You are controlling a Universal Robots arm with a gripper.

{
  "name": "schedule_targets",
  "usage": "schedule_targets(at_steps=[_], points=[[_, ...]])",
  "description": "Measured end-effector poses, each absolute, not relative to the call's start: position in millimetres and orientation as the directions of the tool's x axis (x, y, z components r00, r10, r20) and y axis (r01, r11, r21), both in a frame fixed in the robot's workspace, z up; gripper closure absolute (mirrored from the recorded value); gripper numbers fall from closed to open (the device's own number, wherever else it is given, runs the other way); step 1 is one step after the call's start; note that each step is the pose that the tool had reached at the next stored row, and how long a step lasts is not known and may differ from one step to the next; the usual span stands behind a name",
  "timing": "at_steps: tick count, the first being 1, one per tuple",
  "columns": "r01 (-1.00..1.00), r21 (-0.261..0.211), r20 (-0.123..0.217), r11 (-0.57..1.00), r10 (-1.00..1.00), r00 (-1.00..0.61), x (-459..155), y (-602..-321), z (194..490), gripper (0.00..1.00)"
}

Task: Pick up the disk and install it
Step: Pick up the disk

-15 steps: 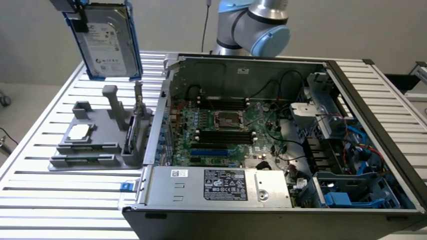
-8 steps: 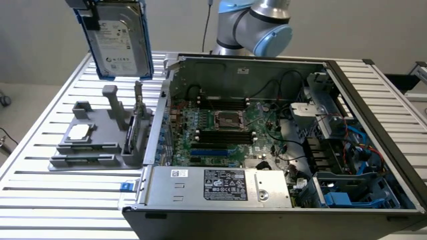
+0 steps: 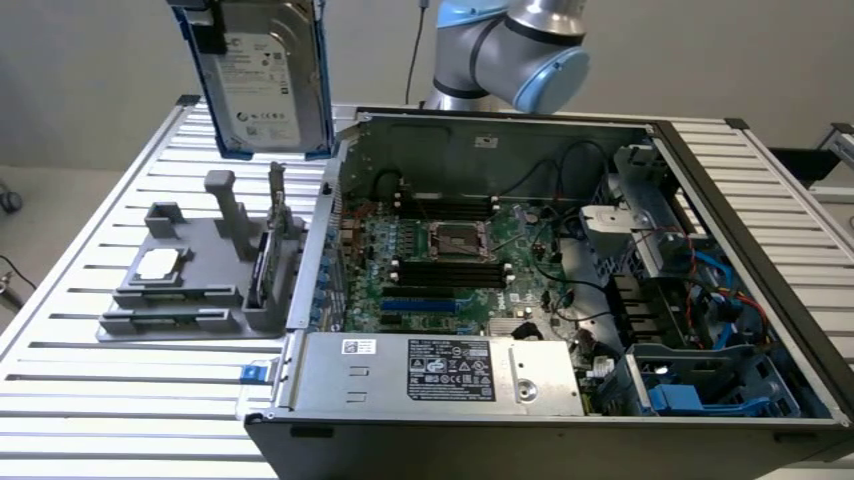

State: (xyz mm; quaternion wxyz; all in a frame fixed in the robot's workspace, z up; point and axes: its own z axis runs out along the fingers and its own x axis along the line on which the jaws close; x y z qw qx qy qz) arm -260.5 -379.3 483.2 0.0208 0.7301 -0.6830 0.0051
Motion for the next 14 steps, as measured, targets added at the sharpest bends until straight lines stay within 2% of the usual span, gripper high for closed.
schedule_targets(at_steps=[14], points=[[-0.997,0.037,0.035,-0.066,-0.997,0.067,-216,-412,485,0.67]])
